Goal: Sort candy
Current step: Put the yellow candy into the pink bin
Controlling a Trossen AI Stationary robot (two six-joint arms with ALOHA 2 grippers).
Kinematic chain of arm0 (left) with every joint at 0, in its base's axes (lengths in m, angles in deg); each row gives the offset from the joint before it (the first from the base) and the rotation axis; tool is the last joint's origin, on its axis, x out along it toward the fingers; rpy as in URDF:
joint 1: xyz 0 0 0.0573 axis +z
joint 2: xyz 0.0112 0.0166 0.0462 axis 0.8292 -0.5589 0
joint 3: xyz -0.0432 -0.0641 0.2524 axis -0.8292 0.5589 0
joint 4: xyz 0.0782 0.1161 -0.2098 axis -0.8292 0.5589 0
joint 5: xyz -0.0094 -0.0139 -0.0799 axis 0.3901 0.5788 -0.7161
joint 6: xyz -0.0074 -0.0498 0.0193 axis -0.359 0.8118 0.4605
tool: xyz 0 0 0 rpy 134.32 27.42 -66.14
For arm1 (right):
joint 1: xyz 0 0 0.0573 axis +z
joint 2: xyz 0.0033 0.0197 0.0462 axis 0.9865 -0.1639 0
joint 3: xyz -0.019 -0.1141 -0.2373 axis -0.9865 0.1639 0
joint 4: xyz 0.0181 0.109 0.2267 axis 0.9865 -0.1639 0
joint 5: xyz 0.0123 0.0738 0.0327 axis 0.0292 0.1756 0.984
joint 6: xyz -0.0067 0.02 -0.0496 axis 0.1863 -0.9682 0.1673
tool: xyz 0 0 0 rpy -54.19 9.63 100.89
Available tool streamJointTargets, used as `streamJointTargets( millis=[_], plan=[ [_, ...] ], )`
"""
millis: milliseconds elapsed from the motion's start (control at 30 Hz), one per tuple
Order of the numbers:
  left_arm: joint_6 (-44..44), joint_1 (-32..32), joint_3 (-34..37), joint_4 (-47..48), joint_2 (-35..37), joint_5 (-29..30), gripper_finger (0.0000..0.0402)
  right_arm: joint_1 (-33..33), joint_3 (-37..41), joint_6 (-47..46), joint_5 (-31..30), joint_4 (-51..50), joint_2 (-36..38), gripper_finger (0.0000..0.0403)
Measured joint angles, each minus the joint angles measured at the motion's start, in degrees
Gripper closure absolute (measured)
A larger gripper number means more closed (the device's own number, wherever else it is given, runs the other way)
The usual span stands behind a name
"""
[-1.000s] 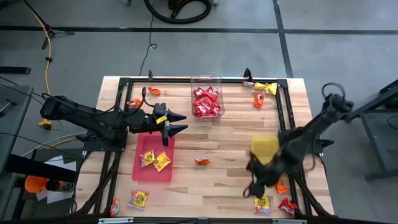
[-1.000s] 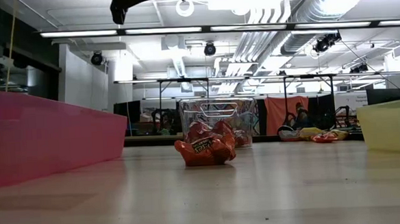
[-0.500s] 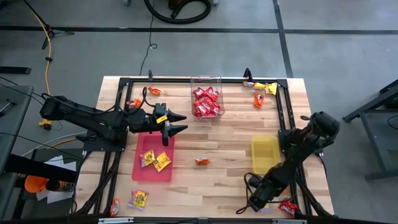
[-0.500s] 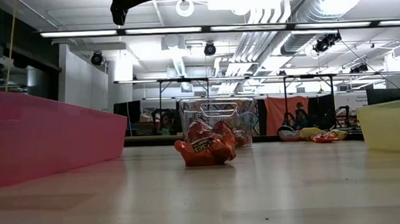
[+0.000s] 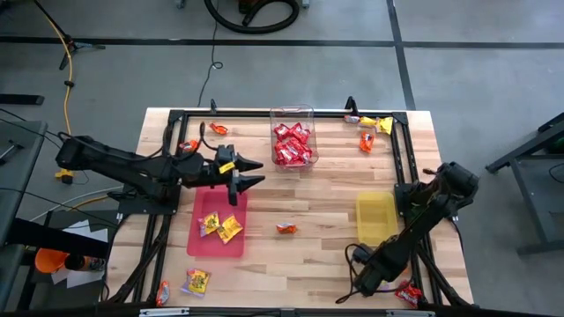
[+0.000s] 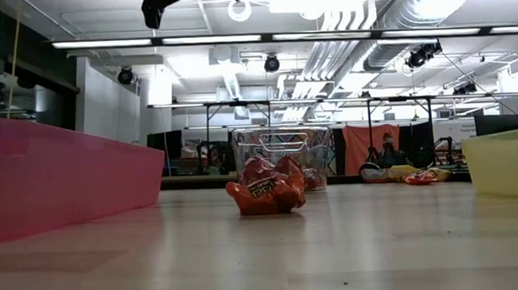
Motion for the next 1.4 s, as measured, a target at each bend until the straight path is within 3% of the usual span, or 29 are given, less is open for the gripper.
streamJointTargets(
  millis=[67,200,333,467,567,733,900,1000,1200,1400],
  plan=[
    [-1.4,0.0,-0.1,0.1,1.1,0.0,0.0200,-0.4,-2.5,4.5,-2.5,-1.9,2.4,0.0384],
    [-4.3,0.0,-0.1,0.0,3.7,1.4,0.0200,-3.0,-7.1,16.2,-7.8,-6.7,8.3,0.0369],
    [-5.2,0.0,-0.1,0.0,5.7,1.9,0.0200,-7.9,-11.6,31.4,-19.1,-8.9,14.6,0.0395],
    [-5.2,0.0,-0.1,0.1,6.2,1.7,0.0200,-15.2,-13.4,46.7,-32.7,-7.6,18.6,0.0391],
    [-5.2,0.0,-0.1,0.0,5.9,1.7,0.0200,-22.2,-13.7,58.3,-36.4,-2.0,19.7,0.0397],
    [-5.1,0.0,0.0,0.3,4.6,1.5,0.0200,-32.7,-13.7,76.1,-31.9,14.8,18.1,0.0399],
    [-4.2,0.0,0.0,0.1,4.3,-2.1,0.0200,-38.7,-13.7,89.2,-22.2,30.9,16.1,0.0400],
    [-4.2,-0.1,0.0,0.1,4.3,-3.9,0.0200,-40.1,-13.7,95.1,-18.1,35.0,16.0,0.0400],
    [-2.1,-0.1,0.0,-0.5,3.8,-5.0,0.0200,-40.8,-13.7,103.4,-15.4,41.2,16.1,0.0400],
    [0.8,-0.1,0.0,-7.9,-0.9,-13.8,0.0200,-40.8,-13.7,108.1,-12.1,47.3,15.7,0.0400]
  ],
)
